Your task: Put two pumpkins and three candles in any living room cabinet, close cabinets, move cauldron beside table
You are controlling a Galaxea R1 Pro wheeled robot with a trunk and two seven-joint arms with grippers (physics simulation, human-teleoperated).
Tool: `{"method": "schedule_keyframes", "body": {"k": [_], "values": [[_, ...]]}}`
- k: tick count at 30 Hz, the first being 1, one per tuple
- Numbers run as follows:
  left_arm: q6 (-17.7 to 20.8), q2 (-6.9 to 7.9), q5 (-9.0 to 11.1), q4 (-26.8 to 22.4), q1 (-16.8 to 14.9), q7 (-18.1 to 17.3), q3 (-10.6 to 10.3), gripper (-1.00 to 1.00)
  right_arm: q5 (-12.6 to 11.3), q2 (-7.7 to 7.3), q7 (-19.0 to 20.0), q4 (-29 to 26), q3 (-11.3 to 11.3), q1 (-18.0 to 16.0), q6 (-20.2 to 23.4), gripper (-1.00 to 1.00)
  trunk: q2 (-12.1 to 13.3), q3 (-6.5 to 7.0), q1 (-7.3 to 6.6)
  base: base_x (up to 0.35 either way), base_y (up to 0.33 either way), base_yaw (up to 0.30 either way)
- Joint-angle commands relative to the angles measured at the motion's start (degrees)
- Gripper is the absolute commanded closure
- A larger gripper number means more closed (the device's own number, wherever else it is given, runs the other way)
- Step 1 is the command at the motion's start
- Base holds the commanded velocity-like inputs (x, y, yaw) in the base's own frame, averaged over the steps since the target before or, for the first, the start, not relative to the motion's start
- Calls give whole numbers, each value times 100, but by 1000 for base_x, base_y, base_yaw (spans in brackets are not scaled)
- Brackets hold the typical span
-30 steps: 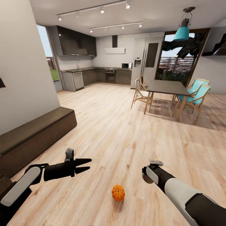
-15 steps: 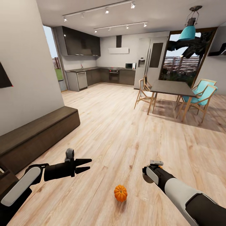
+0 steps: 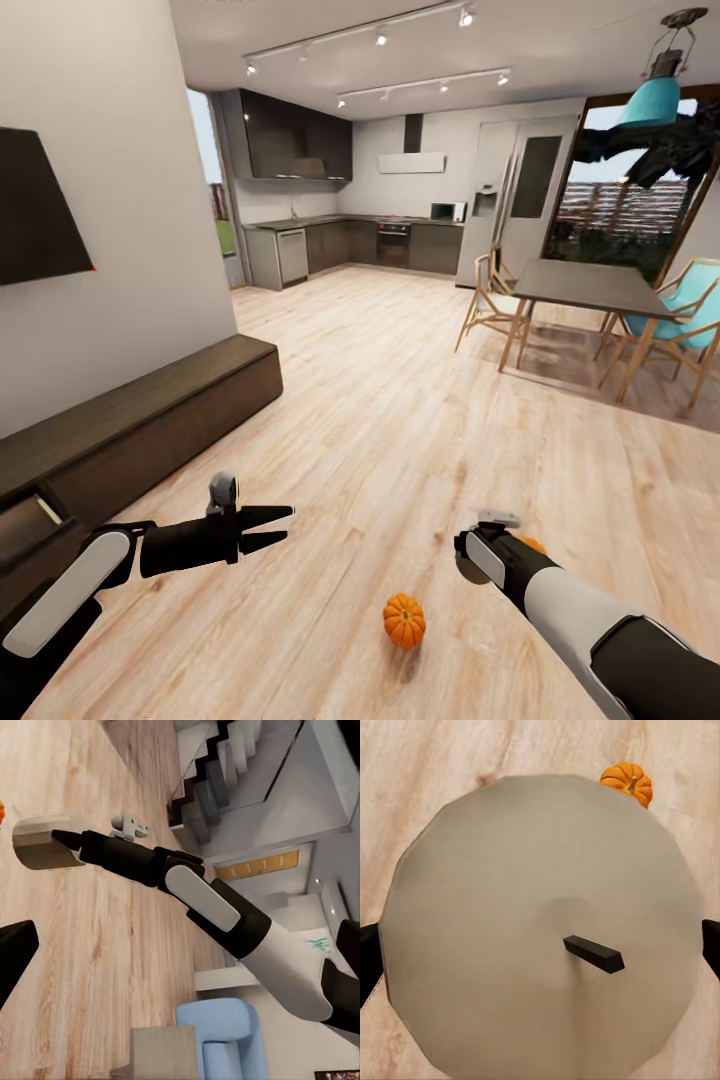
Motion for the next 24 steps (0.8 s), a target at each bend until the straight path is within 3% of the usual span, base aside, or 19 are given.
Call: {"method": "schedule_keyframes", "body": {"k": [1, 11, 24], "values": [[2, 3, -33, 5, -8, -47, -10, -100, -52, -8, -35, -20, 49, -2, 25, 100, -3, -5, 0, 0, 0, 293], [2, 3, -33, -4, -8, -47, -10, -100, -59, -8, -24, -20, 49, -2, 32, 100, -3, -5, 0, 0, 0, 293], [-10, -4, -34, -9, -8, -11, -54, -100, -60, -8, -32, -20, 49, -2, 28, 100, 518, 228, -286, 0, 0, 293]]}}
